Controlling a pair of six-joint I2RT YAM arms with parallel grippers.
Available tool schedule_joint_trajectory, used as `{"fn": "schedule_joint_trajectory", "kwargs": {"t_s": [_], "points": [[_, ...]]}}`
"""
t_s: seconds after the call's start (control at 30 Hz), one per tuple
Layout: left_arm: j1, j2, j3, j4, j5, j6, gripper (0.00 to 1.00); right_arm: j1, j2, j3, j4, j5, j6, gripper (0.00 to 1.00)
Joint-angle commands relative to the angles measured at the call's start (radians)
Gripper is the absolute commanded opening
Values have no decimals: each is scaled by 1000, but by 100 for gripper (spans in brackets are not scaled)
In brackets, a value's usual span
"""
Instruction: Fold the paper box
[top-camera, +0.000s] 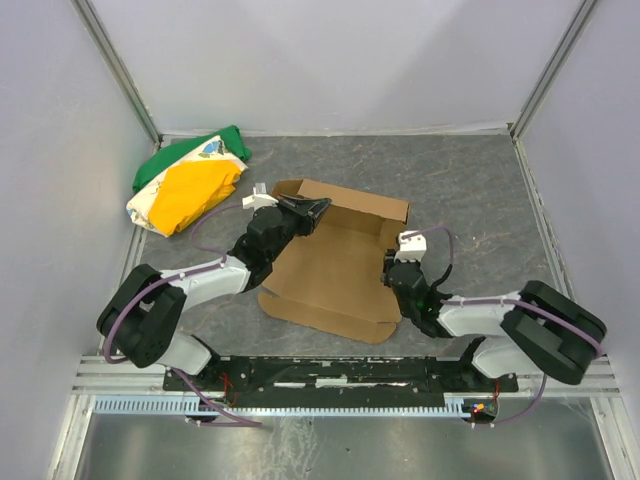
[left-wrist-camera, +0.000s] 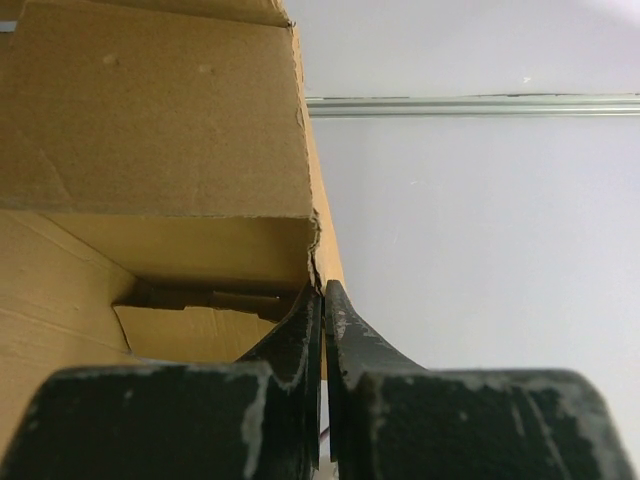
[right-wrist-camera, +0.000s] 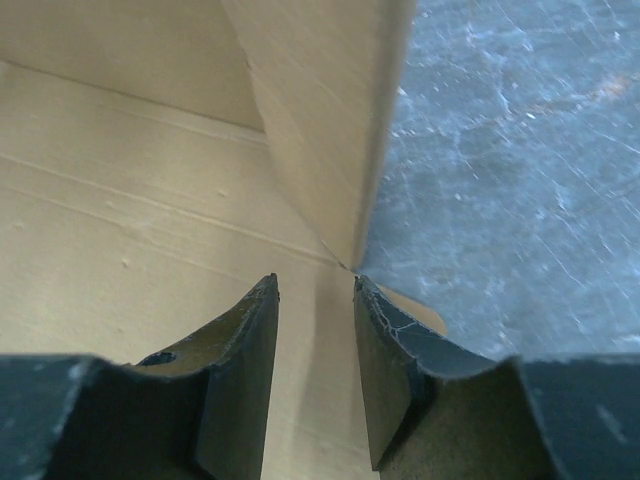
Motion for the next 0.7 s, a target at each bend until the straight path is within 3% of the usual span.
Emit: {"fn": "schedule_joint_trajectory", "kwargs": {"t_s": [0.0,0.27,0.3,0.33,0.37,0.4,0.67], "points": [[-5,-18,12,19,-23,-36,3,-7,93,83,204,46,-21,43],[-5,-16,37,-34,6,-34,3,-44,195,152,237,32,-28,40],[-4,-16,41,-42,11,-31,3,-50,202,156,236,44,-25,36],[-5,-18,47,-53,16,-27,3,-55,210,158,239,57,-21,26],[-5,-16,52,-60,19,-23,3,-59,216,160,241,86,-13,9],[-5,-18,54,-64,21,-22,3,-60,220,163,234,129,5,2],[-4,-35,57,-102,24,-32,3,-61,237,205,175,318,69,1]]}}
